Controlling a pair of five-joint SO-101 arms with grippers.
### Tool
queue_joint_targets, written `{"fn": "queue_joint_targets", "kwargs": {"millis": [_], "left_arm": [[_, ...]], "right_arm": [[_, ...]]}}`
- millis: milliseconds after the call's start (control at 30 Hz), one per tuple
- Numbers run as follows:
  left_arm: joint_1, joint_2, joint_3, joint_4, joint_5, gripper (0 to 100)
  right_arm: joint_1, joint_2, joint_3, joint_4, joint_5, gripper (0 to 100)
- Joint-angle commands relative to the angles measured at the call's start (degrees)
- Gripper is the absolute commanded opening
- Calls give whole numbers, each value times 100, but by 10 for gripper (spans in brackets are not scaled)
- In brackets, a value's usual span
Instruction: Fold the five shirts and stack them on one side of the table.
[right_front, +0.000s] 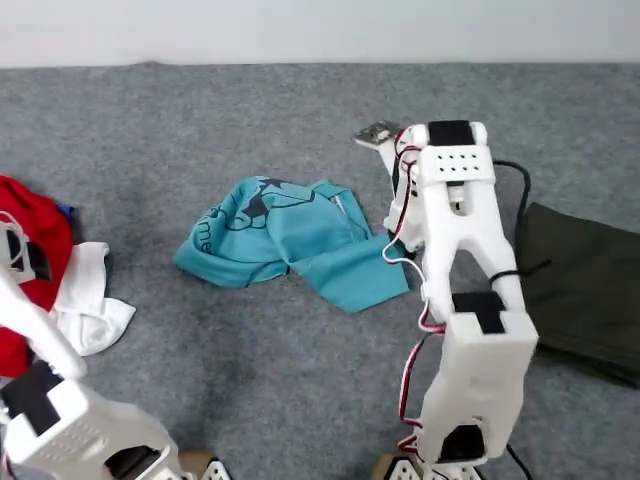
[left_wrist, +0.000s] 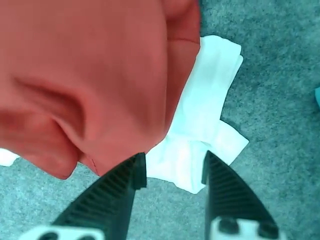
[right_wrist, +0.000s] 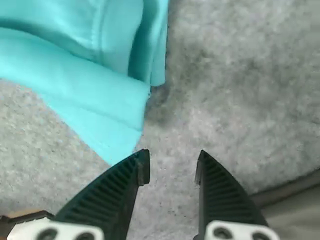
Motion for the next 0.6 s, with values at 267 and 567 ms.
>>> {"fn": "queue_joint_targets", "kwargs": {"millis": [267,567], "left_arm": [[422,-88,-4,-88,44,141],[484,-79,-4,-97,44,141]], "right_arm": [[-769,-831,1160,224,-607,165],[-629,233,510,145,-615,165]]}}
